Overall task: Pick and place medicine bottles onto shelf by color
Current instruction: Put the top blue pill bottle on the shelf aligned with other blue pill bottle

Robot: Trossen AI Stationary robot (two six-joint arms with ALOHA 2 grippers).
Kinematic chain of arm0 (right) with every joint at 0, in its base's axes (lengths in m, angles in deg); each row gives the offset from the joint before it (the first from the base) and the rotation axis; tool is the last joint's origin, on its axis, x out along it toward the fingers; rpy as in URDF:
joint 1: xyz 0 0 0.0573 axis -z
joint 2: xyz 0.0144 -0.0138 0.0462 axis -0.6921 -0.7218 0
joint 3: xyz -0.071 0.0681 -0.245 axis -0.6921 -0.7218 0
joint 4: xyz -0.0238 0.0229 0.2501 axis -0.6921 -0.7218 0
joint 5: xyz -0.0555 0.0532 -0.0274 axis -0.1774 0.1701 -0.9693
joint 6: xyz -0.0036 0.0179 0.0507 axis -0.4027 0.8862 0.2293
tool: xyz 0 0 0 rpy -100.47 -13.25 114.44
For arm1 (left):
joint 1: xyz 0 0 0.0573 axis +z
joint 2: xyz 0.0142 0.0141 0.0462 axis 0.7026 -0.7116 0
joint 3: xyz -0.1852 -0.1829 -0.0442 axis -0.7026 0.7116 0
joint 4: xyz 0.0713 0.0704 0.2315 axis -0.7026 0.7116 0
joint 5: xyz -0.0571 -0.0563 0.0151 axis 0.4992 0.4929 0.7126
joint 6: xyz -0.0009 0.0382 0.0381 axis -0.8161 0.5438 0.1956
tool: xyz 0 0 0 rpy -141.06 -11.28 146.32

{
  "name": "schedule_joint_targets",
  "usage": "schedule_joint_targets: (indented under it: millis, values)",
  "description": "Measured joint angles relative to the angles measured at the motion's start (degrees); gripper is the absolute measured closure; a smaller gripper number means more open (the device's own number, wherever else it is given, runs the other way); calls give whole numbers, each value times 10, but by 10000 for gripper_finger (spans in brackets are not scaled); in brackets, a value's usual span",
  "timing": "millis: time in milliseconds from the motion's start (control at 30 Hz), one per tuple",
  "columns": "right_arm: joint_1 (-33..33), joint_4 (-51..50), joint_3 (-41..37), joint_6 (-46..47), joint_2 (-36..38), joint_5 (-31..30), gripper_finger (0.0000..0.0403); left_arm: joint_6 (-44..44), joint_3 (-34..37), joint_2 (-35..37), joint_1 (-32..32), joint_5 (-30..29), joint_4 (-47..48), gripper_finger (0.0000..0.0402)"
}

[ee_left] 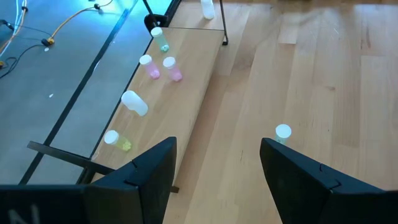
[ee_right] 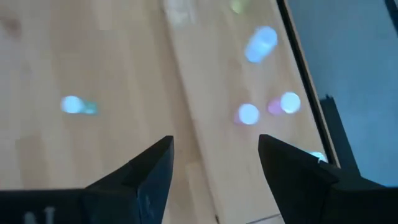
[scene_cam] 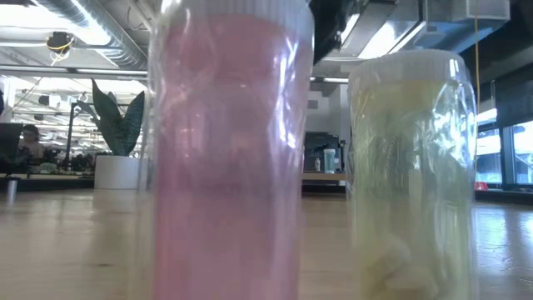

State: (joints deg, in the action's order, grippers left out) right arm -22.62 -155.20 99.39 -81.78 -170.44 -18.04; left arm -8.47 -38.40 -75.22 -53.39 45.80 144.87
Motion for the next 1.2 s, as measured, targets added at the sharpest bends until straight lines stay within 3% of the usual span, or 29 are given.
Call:
schedule_joint_targets:
  millis: [433, 1000, 1200]
  values:
    - [-125, 52, 0, -98, 7, -5, 166, 0, 0, 0, 0, 0, 0, 176]
    - [-188, 58, -1, -152, -16, 46, 166, 0, 0, 0, 0, 0, 0, 176]
    - [-192, 61, -1, -155, -59, 56, 166, 1, 0, 0, 0, 0, -2, 176]
